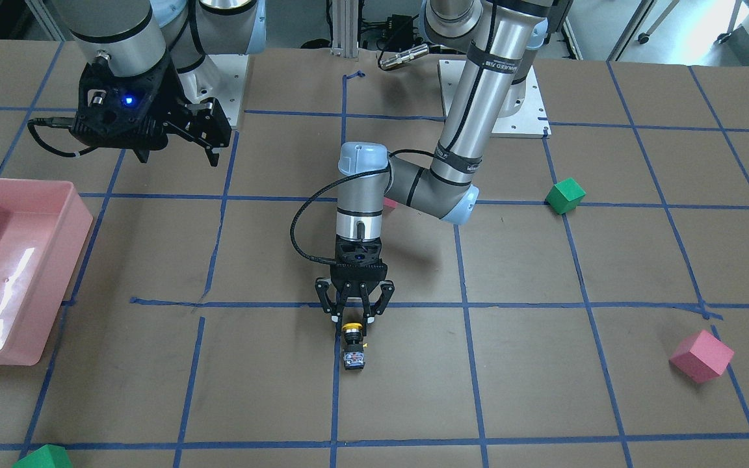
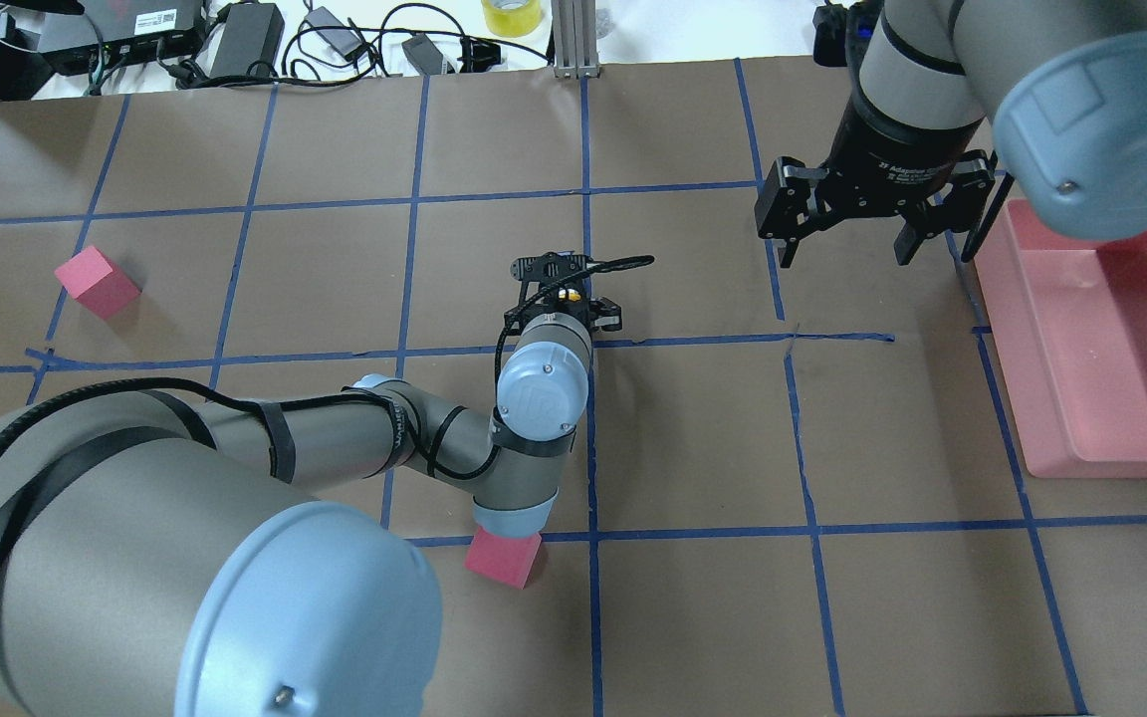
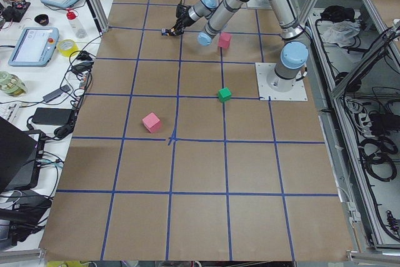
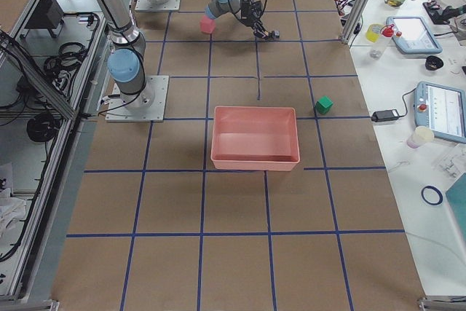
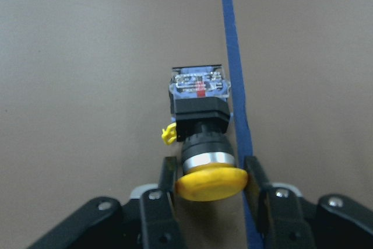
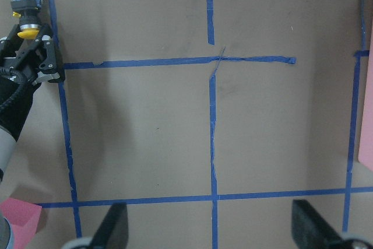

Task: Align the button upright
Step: 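Lower the left gripper over the button switch lying on its side, then grasp the button switch body with the left gripper and lift it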

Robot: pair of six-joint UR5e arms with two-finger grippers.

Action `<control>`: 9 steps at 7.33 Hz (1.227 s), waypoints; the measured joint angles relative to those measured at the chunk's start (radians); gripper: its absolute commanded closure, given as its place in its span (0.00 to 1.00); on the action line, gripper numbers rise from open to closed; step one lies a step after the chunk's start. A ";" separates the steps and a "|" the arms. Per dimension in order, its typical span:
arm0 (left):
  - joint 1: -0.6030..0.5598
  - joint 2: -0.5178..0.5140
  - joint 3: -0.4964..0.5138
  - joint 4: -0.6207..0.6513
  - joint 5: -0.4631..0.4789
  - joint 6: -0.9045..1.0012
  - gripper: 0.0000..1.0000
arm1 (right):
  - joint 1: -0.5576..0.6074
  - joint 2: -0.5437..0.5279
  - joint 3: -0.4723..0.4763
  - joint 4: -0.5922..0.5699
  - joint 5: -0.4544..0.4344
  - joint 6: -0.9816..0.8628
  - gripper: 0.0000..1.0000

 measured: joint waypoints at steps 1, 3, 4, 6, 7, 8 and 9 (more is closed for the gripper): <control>0.000 0.020 0.001 -0.012 -0.002 0.016 1.00 | -0.001 0.001 0.000 -0.001 0.003 0.001 0.00; 0.012 0.081 0.016 -0.122 -0.004 0.050 1.00 | -0.002 0.011 0.002 -0.003 0.008 0.002 0.00; 0.031 0.121 0.034 -0.231 -0.011 0.054 1.00 | -0.004 0.013 0.002 -0.004 0.003 0.002 0.00; 0.075 0.212 0.111 -0.541 -0.068 0.054 1.00 | -0.005 0.013 0.002 -0.005 -0.001 0.003 0.00; 0.093 0.247 0.167 -0.726 -0.104 0.047 1.00 | -0.006 0.013 0.002 -0.005 -0.003 0.003 0.00; 0.102 0.274 0.223 -0.912 -0.151 0.022 1.00 | -0.006 0.012 0.000 -0.007 -0.011 0.002 0.00; 0.109 0.293 0.271 -1.072 -0.214 -0.037 1.00 | -0.006 0.012 -0.001 -0.009 -0.026 0.002 0.00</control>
